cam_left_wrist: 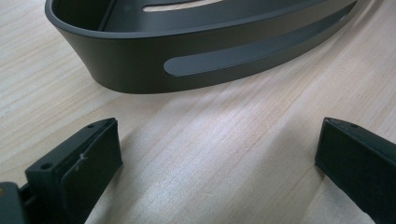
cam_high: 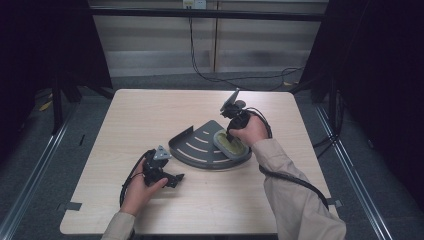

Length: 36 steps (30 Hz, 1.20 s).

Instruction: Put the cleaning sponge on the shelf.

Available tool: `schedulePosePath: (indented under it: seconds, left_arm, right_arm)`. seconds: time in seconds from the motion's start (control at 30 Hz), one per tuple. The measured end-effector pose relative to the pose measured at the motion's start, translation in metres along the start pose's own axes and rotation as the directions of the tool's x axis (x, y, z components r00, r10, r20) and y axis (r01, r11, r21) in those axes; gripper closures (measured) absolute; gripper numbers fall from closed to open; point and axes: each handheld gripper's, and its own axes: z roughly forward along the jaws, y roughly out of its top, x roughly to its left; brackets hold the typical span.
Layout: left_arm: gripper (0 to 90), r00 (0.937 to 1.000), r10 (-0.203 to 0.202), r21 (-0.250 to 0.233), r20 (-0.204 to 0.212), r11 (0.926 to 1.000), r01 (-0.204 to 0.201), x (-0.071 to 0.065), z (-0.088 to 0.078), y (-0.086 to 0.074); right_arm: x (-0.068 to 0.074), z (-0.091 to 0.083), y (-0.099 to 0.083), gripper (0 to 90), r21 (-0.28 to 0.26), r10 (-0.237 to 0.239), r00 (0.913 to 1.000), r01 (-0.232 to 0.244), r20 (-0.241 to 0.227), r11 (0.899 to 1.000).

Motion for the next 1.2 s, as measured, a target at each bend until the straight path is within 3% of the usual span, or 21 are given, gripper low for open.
schedulePosePath:
  seconds: [0.67, 1.2]
  left_arm:
    - [0.0, 1.0, 0.002, 0.002, 0.0, 1.0, -0.002, 0.0002, -0.0002, 0.0]
    - [0.0, 1.0, 0.001, 0.001, 0.0, 1.0, -0.001, 0.0001, -0.0001, 0.0]
  right_arm:
    - [-0.0043, 0.0061, -0.0042, 71.1, 0.003, 0.007, 1.0, -0.007, 0.002, 1.0]
    - [-0.0063, 0.003, -0.0052, 65.9, -0.001, 0.02, 0.9998, -0.02, 0.0, 1.0]
